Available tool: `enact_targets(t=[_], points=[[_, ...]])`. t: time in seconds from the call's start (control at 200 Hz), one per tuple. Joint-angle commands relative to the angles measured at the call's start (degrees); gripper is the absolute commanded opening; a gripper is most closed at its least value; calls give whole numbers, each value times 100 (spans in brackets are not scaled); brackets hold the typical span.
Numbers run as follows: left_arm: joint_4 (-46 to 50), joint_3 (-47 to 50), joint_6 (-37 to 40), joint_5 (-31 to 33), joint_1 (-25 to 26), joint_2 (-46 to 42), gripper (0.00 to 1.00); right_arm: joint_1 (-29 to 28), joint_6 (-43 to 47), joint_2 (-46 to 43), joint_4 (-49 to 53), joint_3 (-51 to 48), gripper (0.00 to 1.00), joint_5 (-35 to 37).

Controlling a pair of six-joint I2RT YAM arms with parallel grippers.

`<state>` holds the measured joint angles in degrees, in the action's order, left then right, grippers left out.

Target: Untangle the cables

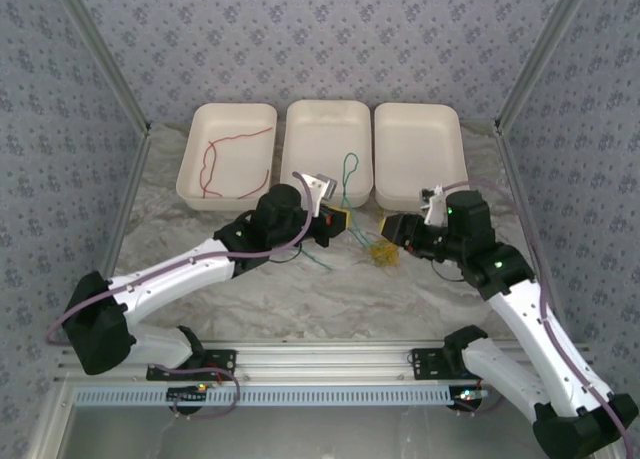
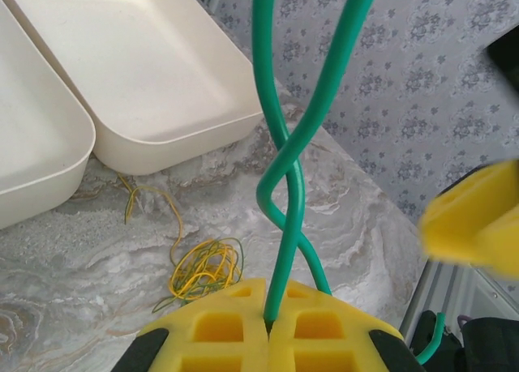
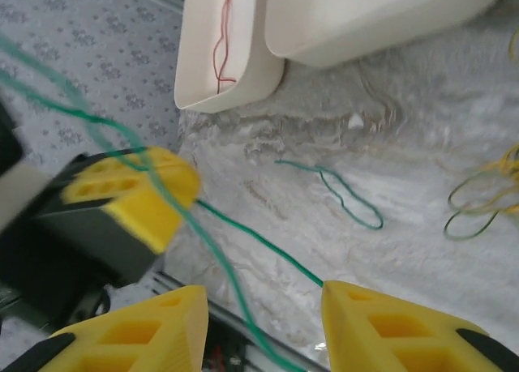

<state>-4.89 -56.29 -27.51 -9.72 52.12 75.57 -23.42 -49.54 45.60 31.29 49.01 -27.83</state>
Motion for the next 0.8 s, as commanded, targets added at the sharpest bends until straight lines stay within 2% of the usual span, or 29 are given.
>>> enact_targets(t=[0.0, 0.07, 0.22, 0.325, 0.43, 0.6, 0.794], points=[[-144, 13, 206, -76, -44, -175, 0, -346, -1462, -517, -969, -223, 46, 74], [-153, 6, 220, -101, -59, -185, 0, -500, -1671, -508, -841, -199, 47, 281], [-145, -87, 176, -141, -66, -192, 0, -819, -1121, -42, -272, -96, 48, 621], [-120, -74, 176, -35, -66, -265, 0, -846, -1501, -142, -714, -431, 51, 549], [-167, -51, 129, -7, -62, -292, 0, -1107, -1785, -403, -661, -537, 51, 1176], [-576, 194, -96, 62, -53, -340, 0, -1536, -2784, -897, -1914, -1291, 50, 2227], [-906, 374, -229, 151, 21, -326, 0, -1786, -3408, -664, -2802, -1534, 42, 2596]])
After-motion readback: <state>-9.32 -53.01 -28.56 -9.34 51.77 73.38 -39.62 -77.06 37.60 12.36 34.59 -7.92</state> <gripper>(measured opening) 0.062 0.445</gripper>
